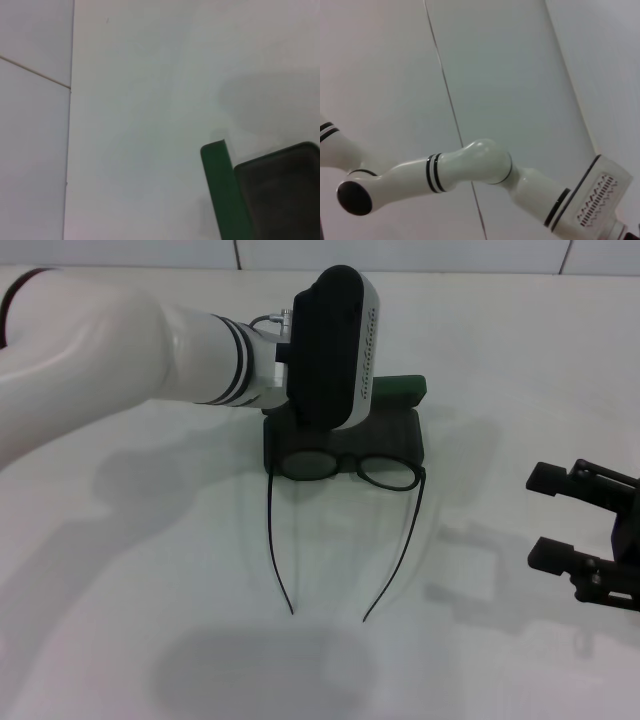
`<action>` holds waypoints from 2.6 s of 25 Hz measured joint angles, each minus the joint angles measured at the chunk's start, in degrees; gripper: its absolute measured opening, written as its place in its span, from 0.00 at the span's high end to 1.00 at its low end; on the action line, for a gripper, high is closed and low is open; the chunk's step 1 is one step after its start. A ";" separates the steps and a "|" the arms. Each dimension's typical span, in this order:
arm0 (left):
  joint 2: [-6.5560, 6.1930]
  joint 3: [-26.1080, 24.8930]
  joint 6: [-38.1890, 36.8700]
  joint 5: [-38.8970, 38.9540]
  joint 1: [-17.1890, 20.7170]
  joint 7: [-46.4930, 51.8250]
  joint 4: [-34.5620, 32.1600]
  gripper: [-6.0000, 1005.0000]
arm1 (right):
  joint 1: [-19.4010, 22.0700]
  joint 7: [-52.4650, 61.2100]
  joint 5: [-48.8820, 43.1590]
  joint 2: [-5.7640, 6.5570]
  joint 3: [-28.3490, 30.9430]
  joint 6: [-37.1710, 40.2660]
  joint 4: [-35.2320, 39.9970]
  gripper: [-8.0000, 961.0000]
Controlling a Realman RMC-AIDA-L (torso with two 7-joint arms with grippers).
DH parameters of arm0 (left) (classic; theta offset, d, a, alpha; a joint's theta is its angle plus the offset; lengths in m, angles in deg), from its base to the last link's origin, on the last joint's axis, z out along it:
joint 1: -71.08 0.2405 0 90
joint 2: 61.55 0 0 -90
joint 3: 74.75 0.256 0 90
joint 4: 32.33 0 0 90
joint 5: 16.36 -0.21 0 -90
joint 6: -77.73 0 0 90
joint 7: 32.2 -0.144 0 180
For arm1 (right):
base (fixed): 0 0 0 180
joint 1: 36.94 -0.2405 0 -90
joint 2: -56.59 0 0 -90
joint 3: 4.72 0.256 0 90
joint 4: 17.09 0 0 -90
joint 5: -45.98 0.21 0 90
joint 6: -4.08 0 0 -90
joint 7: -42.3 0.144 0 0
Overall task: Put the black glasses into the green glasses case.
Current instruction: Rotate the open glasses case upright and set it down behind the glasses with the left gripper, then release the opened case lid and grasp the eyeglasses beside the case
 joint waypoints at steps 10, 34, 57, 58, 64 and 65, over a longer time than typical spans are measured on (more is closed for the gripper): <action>-0.05 -0.50 -0.57 0.19 2.56 0.07 -5.72 0.71 | 0.21 0.17 0.03 0.13 0.50 -0.11 -0.53 0.21; -0.06 -14.69 -19.54 78.21 45.03 -28.73 -19.87 0.83 | -33.95 32.22 -42.91 0.15 -0.77 -20.77 15.83 0.22; -0.25 -38.74 -59.20 79.18 31.91 -52.64 36.64 0.88 | -54.55 36.24 -35.10 -0.71 -35.65 -44.56 -6.20 0.40; -0.29 -38.76 -59.25 79.16 31.51 -53.09 37.61 0.88 | -54.42 36.24 -34.40 -0.71 -36.60 -44.95 -6.15 0.41; -0.30 -38.71 -59.07 79.12 30.94 -54.08 38.97 0.88 | -53.88 36.11 -30.82 -0.71 -39.85 -46.74 -5.97 0.54; -0.30 -38.81 -59.08 79.12 30.94 -54.09 38.99 0.88 | -53.81 36.09 -30.56 -0.71 -39.92 -46.87 -5.95 0.57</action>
